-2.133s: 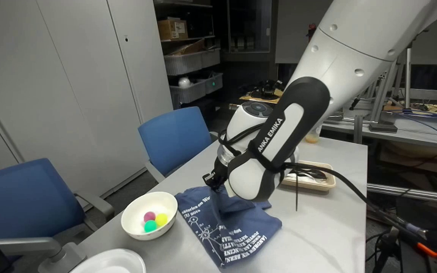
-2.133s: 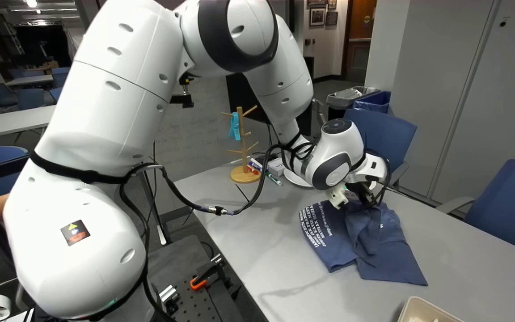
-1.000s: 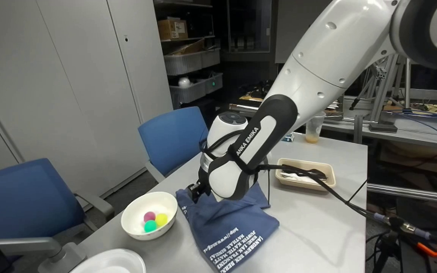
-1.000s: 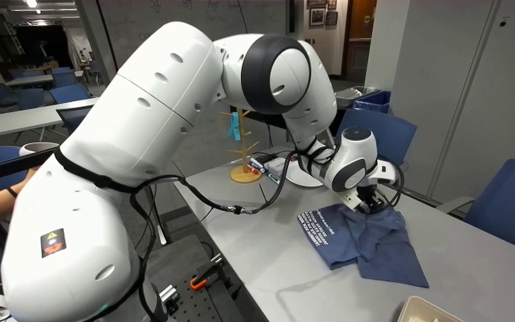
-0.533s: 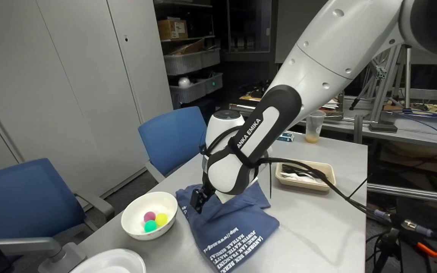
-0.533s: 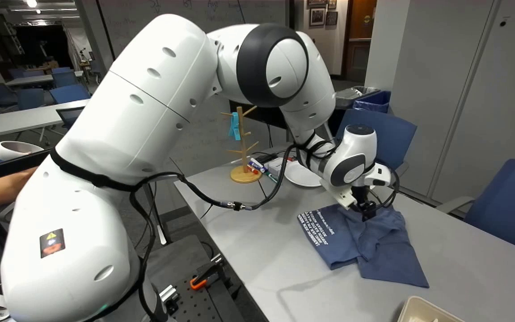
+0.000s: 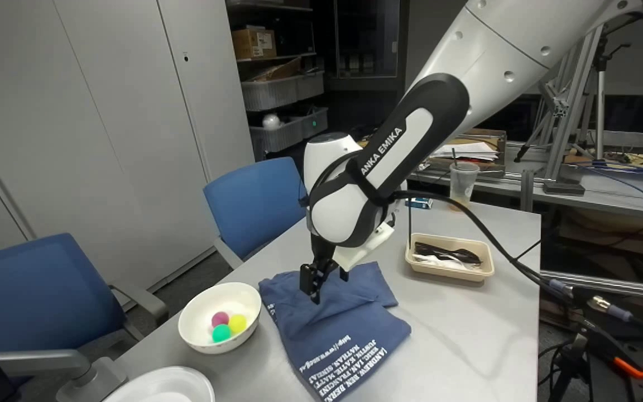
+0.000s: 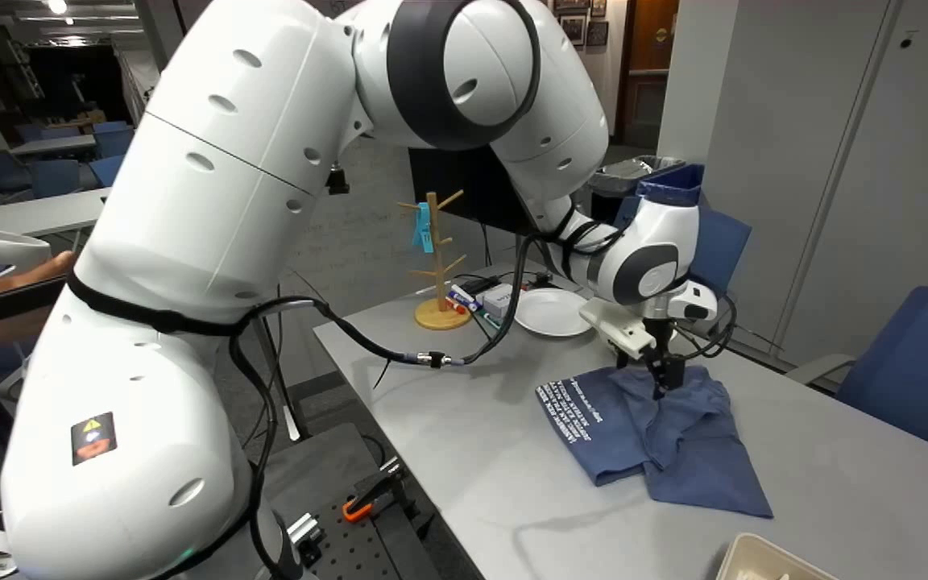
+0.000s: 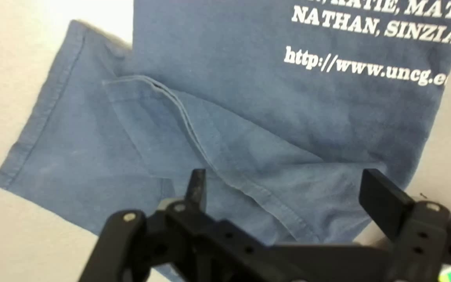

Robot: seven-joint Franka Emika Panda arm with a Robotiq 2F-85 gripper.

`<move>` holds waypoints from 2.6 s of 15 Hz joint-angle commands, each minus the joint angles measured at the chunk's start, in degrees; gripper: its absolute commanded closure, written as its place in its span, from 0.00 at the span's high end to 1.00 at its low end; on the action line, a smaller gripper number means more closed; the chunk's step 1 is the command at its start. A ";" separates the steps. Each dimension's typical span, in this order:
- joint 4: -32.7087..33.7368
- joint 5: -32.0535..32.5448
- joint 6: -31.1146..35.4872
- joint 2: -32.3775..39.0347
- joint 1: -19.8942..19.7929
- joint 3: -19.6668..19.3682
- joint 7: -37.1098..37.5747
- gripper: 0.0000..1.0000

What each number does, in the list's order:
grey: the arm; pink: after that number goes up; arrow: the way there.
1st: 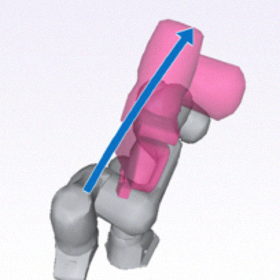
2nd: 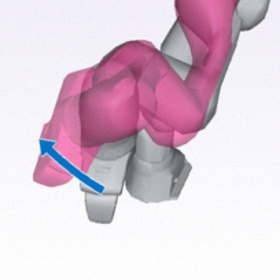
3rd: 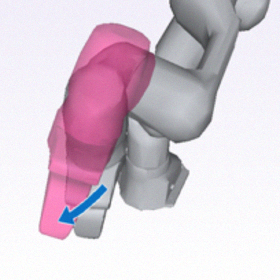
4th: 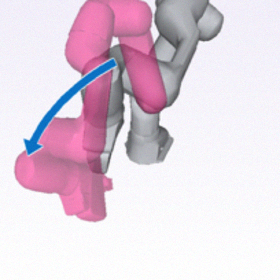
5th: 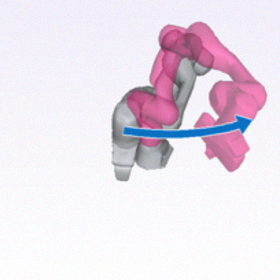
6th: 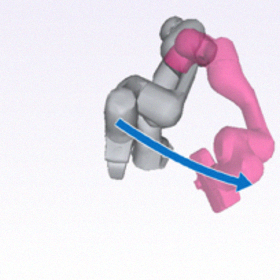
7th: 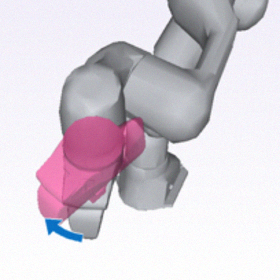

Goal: Fold the shirt

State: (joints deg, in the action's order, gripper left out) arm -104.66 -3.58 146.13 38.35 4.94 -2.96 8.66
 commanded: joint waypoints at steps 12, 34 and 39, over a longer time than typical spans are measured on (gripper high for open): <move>0.26 0.97 -7.48 -3.16 -2.44 2.54 -6.10 1.00; 17.48 1.49 -15.44 12.90 -11.09 6.85 -27.96 0.69; 19.86 2.00 -15.94 14.83 -10.59 6.34 -27.03 0.30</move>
State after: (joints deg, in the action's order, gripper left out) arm -88.60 -2.95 132.21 50.98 -6.38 3.88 -19.85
